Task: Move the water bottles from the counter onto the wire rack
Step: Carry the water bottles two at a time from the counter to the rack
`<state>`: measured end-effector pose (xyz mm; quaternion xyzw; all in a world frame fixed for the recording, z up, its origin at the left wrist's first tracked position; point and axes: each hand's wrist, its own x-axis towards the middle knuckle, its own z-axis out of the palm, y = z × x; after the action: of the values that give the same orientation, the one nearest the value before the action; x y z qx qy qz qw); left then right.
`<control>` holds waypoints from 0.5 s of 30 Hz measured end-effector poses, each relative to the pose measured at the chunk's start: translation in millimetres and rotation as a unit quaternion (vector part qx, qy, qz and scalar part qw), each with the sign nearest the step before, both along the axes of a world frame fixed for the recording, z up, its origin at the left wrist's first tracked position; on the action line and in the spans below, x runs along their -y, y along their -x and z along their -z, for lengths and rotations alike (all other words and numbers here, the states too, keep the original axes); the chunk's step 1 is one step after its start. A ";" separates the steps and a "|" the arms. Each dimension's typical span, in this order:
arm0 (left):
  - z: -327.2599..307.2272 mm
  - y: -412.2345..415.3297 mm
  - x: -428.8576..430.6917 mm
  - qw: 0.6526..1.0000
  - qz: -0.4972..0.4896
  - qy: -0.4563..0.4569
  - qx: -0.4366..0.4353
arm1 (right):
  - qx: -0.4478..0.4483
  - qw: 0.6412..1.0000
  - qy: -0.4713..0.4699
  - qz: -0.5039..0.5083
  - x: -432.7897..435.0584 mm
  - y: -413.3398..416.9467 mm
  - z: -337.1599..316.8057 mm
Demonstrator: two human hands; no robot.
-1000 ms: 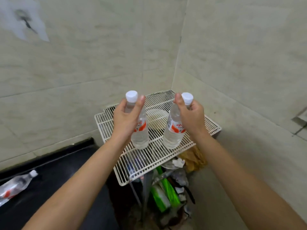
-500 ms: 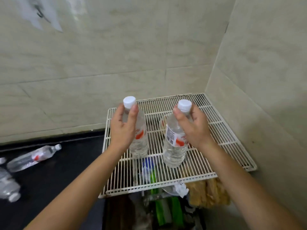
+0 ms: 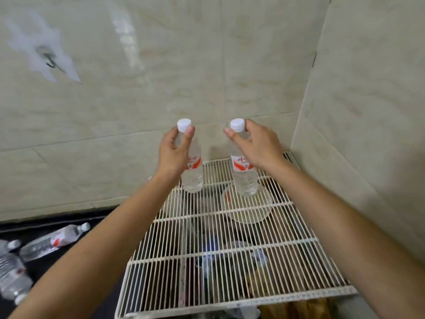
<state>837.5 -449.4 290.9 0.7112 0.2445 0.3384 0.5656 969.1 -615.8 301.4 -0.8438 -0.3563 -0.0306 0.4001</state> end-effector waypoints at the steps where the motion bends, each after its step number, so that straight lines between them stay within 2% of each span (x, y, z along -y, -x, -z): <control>1: -1.9 -7.5 -4.6 1.000 0.019 0.015 0.010 | -0.012 1.000 0.002 -0.006 -7.4 -7.3 -2.5; 6: 1.4 -36.9 -24.8 0.996 0.066 0.055 -0.004 | -0.096 0.994 -0.048 -0.004 -48.5 -28.7 0.6; 9: 4.4 -45.7 -33.5 0.995 0.094 0.042 -0.020 | -0.131 0.988 -0.086 0.000 -71.4 -30.7 7.1; 15: 3.4 -49.2 -58.8 0.995 0.084 0.043 -0.017 | -0.106 0.988 -0.110 0.001 -98.7 -29.7 7.1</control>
<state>886.7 -390.6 287.5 0.7100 0.2073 0.2670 0.6178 998.8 -517.0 294.3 -0.7933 -0.3053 0.0196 0.5264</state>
